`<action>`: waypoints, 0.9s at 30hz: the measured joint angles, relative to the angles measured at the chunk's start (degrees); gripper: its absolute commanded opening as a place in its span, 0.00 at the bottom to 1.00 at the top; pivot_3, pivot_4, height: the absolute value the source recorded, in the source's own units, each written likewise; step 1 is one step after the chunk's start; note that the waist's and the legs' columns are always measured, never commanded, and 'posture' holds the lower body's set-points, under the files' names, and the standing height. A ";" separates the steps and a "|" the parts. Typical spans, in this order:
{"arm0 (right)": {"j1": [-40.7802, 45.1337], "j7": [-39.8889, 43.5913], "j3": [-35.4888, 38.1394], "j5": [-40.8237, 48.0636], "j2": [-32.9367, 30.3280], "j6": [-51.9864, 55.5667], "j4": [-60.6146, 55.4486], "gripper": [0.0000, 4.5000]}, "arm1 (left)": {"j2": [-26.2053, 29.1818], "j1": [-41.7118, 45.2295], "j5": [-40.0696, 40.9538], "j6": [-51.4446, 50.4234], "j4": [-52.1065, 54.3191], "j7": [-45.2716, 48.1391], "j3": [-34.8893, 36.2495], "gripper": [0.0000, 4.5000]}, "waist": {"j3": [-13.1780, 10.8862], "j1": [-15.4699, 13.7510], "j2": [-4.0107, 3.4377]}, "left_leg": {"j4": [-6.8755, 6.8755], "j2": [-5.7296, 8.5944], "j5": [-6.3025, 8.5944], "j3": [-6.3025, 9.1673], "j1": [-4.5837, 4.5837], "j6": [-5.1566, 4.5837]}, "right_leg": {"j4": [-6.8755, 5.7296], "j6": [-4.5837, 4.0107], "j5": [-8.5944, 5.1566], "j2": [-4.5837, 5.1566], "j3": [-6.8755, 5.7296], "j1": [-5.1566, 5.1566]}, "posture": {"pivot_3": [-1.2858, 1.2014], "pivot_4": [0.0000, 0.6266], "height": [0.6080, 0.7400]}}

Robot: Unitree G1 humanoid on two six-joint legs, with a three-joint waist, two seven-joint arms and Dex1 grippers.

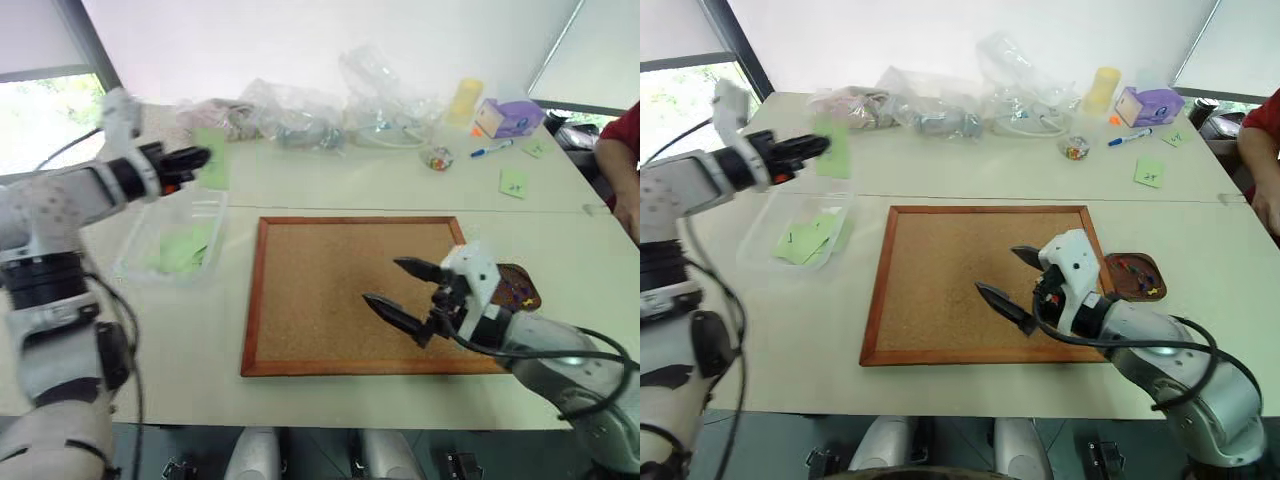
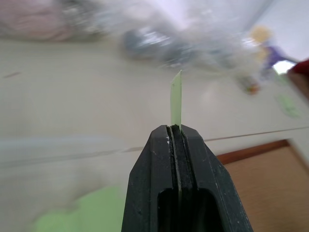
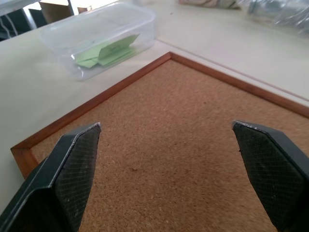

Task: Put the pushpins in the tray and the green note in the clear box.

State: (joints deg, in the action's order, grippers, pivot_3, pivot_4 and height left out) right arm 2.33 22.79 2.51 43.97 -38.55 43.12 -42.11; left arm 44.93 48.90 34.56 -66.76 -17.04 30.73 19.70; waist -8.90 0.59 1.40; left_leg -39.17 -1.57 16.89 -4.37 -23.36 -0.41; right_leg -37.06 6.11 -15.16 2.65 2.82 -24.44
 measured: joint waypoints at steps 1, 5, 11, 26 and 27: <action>1.00 0.64 -1.43 -1.08 0.43 -0.34 1.37 0.99 | 2.12 -1.00 -1.37 1.12 -1.51 1.40 -1.28 0.00 | -0.02 -0.25 0.08 | -0.01 0.02 0.00 0.01 0.00 0.00 | 0.01 -0.01 -0.01 0.03 -0.03 0.01 | 0.52 0.24 0.98; 3.80 2.90 -4.87 -4.34 1.54 -1.99 4.35 0.99 | 4.13 -2.34 -5.67 4.68 -6.11 5.44 -7.29 0.00 | -0.04 -1.29 0.18 | -0.03 0.06 0.00 -0.03 -0.02 -0.01 | 0.04 -0.16 -0.09 0.12 -0.04 0.02 | 0.52 0.24 0.98; 4.04 4.01 -5.58 -7.07 2.23 -3.10 5.94 1.00 | 1.02 -3.03 -8.72 6.90 -10.01 7.02 -11.22 0.40 | -0.14 -1.14 0.42 | -0.03 0.03 0.01 -0.03 -0.05 -0.01 | 0.02 -0.02 0.00 0.11 -0.06 -0.01 | 0.52 0.24 0.98; -3.47 4.40 2.79 -7.56 1.91 -2.89 5.32 1.00 | 7.66 1.67 -13.10 21.87 -7.13 19.65 -13.99 0.99 | -0.18 -0.83 0.48 | -0.02 -0.01 0.01 -0.10 -0.04 0.00 | -0.02 -0.03 0.00 0.10 -0.06 -0.05 | 0.52 0.24 0.98; -3.82 4.40 3.75 -7.01 1.87 -2.56 4.89 1.00 | 8.14 1.91 -13.02 22.40 -5.66 21.54 -14.45 0.99 | -0.17 -0.94 0.47 | -0.03 -0.01 0.01 -0.10 -0.03 0.00 | -0.02 -0.04 0.00 0.11 -0.05 -0.03 | 0.52 0.24 0.98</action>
State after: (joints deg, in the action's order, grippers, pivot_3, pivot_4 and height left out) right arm -1.49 27.20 6.26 36.97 -36.68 40.56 -37.22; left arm 53.07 50.81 21.54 -44.36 -22.71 52.28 5.24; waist -9.08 -0.35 1.87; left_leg -39.19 -1.57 16.90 -4.47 -23.39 -0.42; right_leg -37.08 6.07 -15.16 2.75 2.77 -24.47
